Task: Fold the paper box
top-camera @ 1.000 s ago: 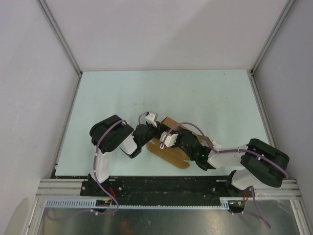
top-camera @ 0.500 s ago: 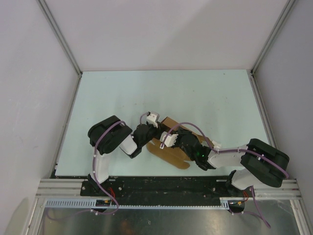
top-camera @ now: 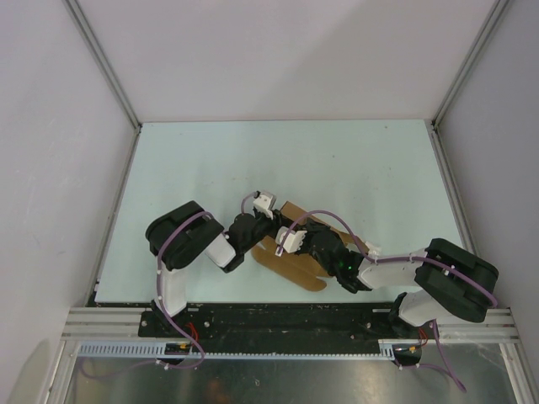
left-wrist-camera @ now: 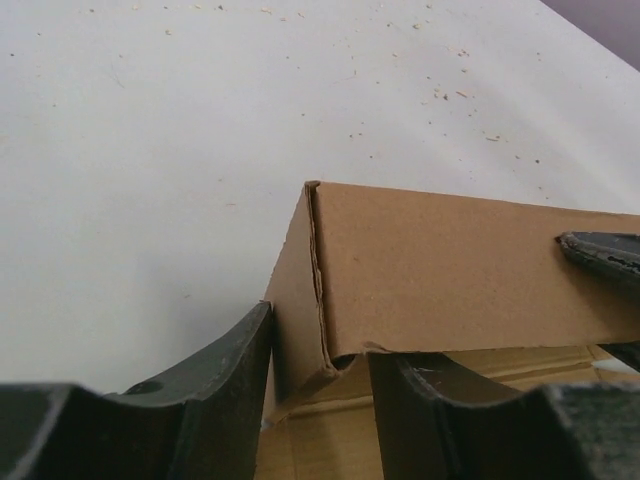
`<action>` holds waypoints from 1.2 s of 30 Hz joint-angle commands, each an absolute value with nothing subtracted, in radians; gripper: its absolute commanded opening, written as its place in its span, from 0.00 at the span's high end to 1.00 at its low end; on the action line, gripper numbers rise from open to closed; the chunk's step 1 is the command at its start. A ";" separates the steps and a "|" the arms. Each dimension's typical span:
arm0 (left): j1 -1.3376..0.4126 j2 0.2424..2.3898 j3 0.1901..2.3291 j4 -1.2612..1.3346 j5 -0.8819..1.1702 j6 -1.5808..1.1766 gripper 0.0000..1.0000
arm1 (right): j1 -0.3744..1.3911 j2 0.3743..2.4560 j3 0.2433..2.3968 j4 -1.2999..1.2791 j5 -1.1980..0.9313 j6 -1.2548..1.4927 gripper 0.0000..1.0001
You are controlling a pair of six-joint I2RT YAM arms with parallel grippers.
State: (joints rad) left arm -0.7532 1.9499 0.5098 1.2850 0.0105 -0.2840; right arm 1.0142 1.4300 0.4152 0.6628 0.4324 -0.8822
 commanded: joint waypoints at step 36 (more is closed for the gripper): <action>-0.980 1.931 0.574 1.575 -0.457 0.046 1.00 | 1.052 1.448 0.387 0.569 0.314 -0.753 0.72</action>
State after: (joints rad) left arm -0.9279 1.9469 0.5156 1.2575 -0.4328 -0.0395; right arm 1.0325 1.4265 0.4114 0.6640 0.4324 -0.8368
